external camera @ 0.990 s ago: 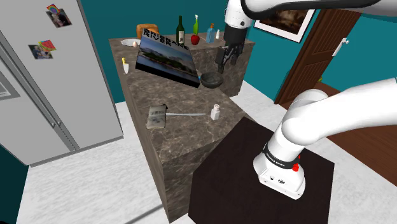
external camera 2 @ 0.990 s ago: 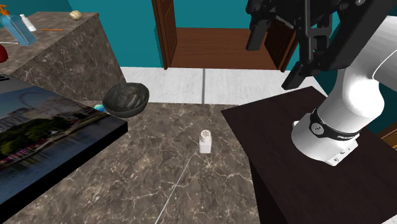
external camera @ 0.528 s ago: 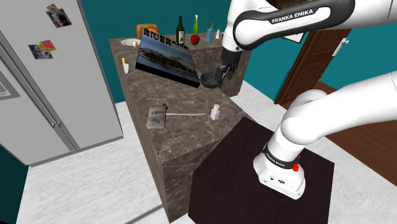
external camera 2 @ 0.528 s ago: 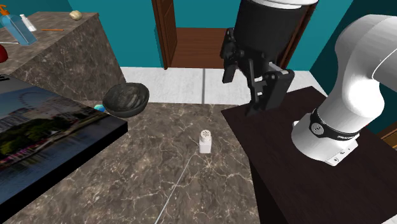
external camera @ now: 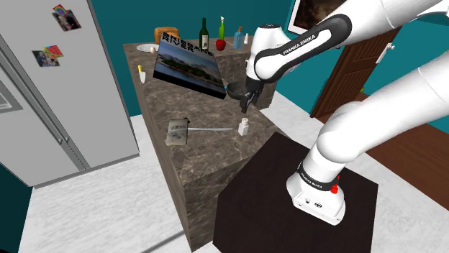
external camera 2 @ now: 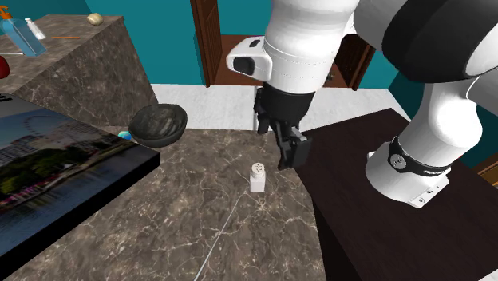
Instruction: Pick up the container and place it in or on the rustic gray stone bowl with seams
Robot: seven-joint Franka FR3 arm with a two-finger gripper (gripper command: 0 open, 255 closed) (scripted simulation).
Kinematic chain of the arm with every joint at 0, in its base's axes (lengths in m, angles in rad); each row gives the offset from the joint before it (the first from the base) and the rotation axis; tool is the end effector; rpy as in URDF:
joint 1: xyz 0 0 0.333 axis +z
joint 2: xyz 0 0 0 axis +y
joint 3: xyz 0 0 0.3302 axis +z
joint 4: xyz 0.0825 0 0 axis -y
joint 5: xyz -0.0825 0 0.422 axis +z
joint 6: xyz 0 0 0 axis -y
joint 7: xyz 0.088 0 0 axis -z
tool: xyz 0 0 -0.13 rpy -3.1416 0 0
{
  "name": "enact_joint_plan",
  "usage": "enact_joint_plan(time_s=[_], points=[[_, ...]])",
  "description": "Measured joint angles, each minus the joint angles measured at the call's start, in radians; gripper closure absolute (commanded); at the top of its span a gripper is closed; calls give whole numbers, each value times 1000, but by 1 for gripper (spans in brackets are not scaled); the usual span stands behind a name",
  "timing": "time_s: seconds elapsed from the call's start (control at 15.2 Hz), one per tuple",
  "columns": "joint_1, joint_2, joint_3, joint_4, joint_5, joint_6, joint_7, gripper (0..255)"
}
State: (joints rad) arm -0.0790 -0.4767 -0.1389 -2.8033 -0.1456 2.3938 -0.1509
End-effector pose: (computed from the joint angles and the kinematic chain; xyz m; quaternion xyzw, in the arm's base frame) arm 0.3739 -0.0788 0.3096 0.9990 0.0249 0.0292 0.0250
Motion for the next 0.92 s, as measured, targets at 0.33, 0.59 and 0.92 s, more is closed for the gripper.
enact_joint_plan(time_s=[0.33,0.59,0.92], points=[[-9,208,-55,-13,-11,224,-69,0],[-5,283,-63,-16,-5,303,-78,0],[1,370,-71,-17,9,391,-89,0]])
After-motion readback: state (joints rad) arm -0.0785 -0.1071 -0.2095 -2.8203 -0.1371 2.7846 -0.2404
